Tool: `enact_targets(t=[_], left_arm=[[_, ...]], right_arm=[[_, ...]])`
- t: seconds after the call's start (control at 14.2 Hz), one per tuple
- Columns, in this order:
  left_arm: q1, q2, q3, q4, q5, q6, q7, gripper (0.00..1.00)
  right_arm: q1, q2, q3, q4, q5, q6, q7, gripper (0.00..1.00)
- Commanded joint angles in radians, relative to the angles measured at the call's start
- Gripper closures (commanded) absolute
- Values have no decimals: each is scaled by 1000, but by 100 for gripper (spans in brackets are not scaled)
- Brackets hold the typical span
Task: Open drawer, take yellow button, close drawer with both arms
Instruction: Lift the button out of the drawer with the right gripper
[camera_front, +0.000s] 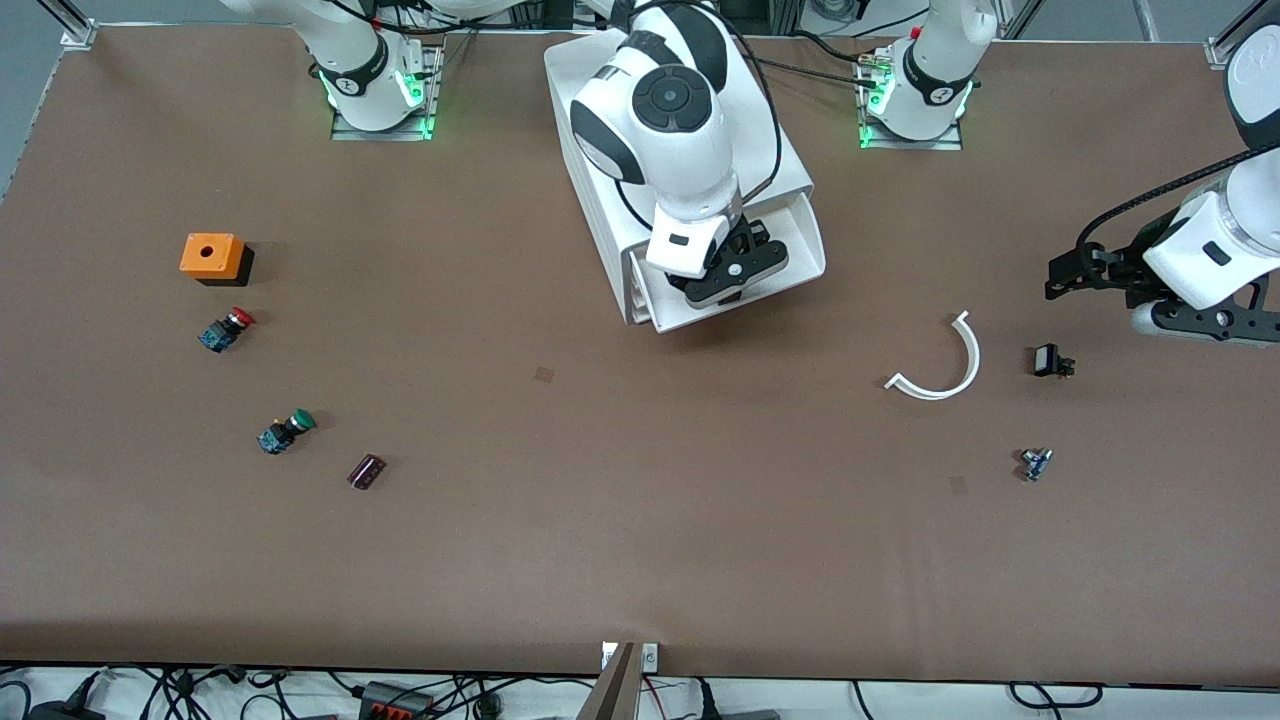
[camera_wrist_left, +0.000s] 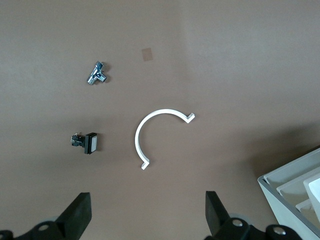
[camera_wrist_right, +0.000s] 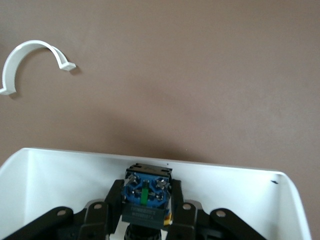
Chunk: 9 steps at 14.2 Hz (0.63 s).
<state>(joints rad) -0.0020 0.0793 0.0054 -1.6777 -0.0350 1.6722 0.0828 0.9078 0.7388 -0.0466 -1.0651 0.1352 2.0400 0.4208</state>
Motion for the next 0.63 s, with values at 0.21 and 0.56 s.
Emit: enact_targets(t=[0.21,0.56], left_arm=[[-3,-3,-25,3,-73,-11,-142,0],[-105,114,-56,10,-134,121,-345,0]], right_arm=[[-180,-50,-9,106,-2,-271,-5,100],[-416,-53,-12,35,-17,-372,-201,100]])
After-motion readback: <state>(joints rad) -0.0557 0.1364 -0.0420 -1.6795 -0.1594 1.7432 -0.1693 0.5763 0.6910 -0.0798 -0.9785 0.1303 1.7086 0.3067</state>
